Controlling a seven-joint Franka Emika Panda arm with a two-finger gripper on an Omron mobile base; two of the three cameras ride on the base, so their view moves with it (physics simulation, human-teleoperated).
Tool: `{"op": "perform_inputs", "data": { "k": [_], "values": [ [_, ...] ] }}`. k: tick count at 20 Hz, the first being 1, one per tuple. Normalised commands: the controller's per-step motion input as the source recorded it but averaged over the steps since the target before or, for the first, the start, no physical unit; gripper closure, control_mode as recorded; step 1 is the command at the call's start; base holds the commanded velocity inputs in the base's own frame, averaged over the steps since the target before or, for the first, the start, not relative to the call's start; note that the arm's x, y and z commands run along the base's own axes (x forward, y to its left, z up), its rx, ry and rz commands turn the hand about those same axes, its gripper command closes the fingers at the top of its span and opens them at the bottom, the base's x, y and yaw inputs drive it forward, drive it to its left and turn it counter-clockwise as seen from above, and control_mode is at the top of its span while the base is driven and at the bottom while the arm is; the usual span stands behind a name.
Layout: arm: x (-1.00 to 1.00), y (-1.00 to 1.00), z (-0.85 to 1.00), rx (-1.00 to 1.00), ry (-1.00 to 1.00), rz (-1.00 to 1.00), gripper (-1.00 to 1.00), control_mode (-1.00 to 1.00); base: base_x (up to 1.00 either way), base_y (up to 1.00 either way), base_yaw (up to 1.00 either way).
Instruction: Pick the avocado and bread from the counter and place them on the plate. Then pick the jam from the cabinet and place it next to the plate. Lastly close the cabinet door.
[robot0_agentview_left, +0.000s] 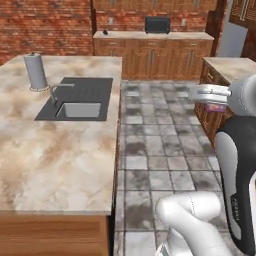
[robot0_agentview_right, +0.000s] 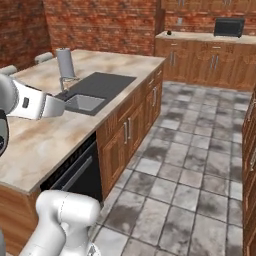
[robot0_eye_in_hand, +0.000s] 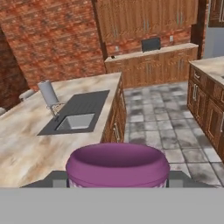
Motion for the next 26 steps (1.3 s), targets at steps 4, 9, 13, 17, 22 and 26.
{"op": "perform_inputs", "data": {
  "k": [4, 9, 13, 17, 22, 26],
  "values": [
    [0.00, 0.00, 0.00, 0.00, 0.00, 0.00, 1.00, 1.00, 0.15, -0.72, 0.25],
    [0.00, 0.00, 0.00, 0.00, 0.00, 0.00, 1.00, 1.00, -0.21, -0.95, 0.20],
    [0.00, 0.00, 0.00, 0.00, 0.00, 0.00, 1.00, 1.00, 0.28, -0.69, 0.16],
    [0.00, 0.00, 0.00, 0.00, 0.00, 0.00, 1.00, 1.00, 0.57, -0.60, 0.15],
    [0.00, 0.00, 0.00, 0.00, 0.00, 0.00, 1.00, 1.00, 0.57, -0.71, 0.16],
    [0.00, 0.00, 0.00, 0.00, 0.00, 0.00, 1.00, 1.00, 0.55, -0.71, 0.17]
  ]
}}
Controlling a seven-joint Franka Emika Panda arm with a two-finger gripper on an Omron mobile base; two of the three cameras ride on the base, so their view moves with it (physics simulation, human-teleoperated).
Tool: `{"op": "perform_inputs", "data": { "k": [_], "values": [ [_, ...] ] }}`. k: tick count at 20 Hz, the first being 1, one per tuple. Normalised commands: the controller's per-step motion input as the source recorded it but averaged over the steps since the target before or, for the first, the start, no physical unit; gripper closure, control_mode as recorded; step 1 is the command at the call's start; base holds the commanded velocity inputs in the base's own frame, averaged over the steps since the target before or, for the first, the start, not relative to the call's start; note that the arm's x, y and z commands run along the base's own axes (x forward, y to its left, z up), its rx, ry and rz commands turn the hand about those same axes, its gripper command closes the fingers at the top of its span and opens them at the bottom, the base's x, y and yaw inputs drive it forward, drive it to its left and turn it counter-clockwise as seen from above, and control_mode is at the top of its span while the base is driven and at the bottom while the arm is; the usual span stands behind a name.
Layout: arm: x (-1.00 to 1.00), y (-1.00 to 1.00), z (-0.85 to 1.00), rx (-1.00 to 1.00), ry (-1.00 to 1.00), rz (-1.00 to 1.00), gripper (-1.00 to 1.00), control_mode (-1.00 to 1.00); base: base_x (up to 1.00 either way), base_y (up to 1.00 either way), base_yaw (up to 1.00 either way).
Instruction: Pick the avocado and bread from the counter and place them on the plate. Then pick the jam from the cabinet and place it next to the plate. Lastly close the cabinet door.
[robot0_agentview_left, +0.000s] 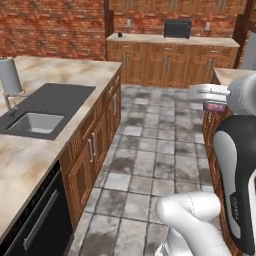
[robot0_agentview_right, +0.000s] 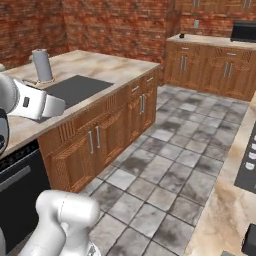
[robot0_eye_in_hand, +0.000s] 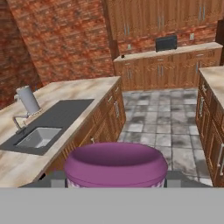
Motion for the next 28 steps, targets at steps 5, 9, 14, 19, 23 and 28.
{"op": "perform_inputs", "data": {
  "k": [5, 9, 14, 19, 23, 28],
  "values": [
    [0.00, 0.00, 0.00, 0.00, 0.00, 0.00, 1.00, 1.00, 0.58, -0.60, 0.04],
    [0.00, 0.00, 0.00, 0.00, 0.00, 0.00, 1.00, 1.00, 0.76, -0.32, -0.08],
    [0.00, 0.00, 0.00, 0.00, 0.00, 0.00, 1.00, 1.00, 0.86, -0.28, -0.11],
    [0.00, 0.00, 0.00, 0.00, 0.00, 0.00, 1.00, 1.00, 0.97, -0.21, -0.12],
    [0.00, 0.00, 0.00, 0.00, 0.00, 0.00, 1.00, 1.00, 0.99, -0.14, -0.13],
    [0.00, 0.00, 0.00, 0.00, 0.00, 0.00, 1.00, 1.00, 0.96, -0.03, -0.13]
  ]
}}
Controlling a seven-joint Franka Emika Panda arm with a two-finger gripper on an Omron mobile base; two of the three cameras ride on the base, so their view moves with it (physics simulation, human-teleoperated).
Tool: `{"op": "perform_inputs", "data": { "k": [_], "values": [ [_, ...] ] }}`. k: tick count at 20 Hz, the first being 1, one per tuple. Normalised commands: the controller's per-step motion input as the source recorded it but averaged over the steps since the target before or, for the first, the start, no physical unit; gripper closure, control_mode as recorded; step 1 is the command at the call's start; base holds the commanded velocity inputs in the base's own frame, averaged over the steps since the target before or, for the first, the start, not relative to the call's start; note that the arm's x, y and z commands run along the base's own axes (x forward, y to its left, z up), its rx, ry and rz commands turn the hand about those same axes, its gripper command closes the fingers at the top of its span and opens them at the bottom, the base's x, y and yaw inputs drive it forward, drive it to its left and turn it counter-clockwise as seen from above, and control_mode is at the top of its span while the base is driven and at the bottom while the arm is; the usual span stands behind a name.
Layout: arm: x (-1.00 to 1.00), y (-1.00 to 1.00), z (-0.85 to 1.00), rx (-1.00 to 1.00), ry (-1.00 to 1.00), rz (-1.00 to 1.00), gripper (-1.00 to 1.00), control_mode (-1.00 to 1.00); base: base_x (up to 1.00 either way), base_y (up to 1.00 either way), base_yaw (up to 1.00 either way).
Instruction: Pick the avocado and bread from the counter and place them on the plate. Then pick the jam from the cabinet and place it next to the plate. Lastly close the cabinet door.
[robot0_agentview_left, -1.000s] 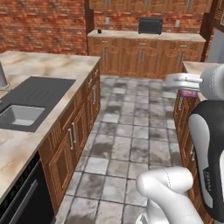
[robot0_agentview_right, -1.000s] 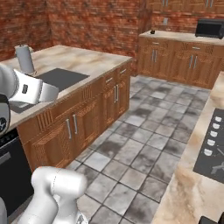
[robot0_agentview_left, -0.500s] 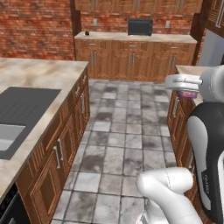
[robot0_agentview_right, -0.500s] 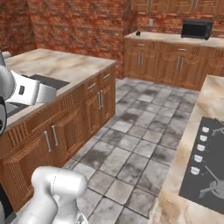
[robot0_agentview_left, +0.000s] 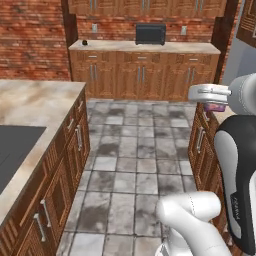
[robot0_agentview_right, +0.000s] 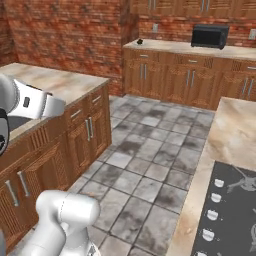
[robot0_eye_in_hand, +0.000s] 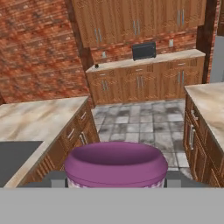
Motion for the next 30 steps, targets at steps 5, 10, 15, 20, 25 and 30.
{"op": "perform_inputs", "data": {
  "k": [5, 10, 15, 20, 25, 30],
  "values": [
    [0.00, 0.00, 0.00, 0.00, 0.00, 0.00, 1.00, 1.00, 0.93, 0.00, -0.16],
    [0.00, 0.00, 0.00, 0.00, 0.00, 0.00, 1.00, 1.00, 0.94, 0.00, -0.16],
    [0.00, 0.00, 0.00, 0.00, 0.00, 0.00, 1.00, 1.00, 0.95, 0.00, -0.16],
    [0.00, 0.00, 0.00, 0.00, 0.00, 0.00, 1.00, 1.00, 0.98, 0.05, -0.15],
    [0.00, 0.00, 0.00, 0.00, 0.00, 0.00, 1.00, 1.00, 0.91, 0.15, -0.17],
    [0.00, 0.00, 0.00, 0.00, 0.00, 0.00, 1.00, 1.00, 0.75, 0.32, -0.20]
  ]
}}
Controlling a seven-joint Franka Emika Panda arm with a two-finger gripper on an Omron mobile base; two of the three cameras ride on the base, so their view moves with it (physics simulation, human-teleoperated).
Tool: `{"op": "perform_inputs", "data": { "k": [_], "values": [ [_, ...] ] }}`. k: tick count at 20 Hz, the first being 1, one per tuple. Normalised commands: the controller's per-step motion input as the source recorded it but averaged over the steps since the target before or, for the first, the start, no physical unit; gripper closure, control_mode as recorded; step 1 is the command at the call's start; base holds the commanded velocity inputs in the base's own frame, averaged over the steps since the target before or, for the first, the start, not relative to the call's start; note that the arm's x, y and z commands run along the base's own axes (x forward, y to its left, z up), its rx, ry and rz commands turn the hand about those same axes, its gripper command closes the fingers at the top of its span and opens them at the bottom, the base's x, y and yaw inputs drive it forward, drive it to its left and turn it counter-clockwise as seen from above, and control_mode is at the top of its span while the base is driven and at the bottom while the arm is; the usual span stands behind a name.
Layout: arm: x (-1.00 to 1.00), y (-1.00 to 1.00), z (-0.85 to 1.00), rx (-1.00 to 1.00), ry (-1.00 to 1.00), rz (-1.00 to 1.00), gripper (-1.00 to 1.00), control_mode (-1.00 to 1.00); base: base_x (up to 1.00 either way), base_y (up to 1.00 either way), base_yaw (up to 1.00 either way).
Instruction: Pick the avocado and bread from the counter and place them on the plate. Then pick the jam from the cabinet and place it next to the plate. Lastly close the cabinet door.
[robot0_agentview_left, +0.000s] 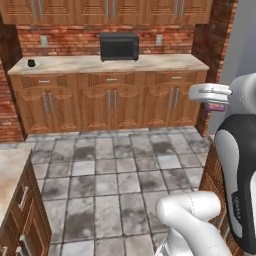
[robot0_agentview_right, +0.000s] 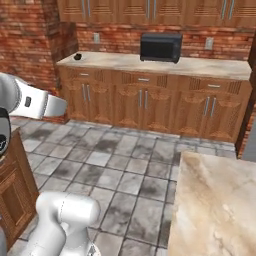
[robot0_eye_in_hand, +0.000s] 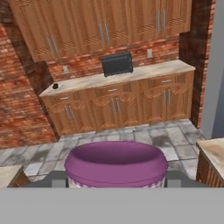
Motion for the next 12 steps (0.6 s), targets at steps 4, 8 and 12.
{"op": "perform_inputs", "data": {
  "k": [4, 8, 12],
  "values": [
    [0.00, 0.00, 0.00, 0.00, 0.00, 0.00, 1.00, 1.00, 0.59, 0.54, -0.22],
    [0.00, 0.00, 0.00, 0.00, 0.00, 0.00, 1.00, 1.00, 0.51, 0.66, -0.26],
    [0.00, 0.00, 0.00, 0.00, 0.00, 0.00, 1.00, 1.00, 0.54, 0.64, -0.25]
  ]
}}
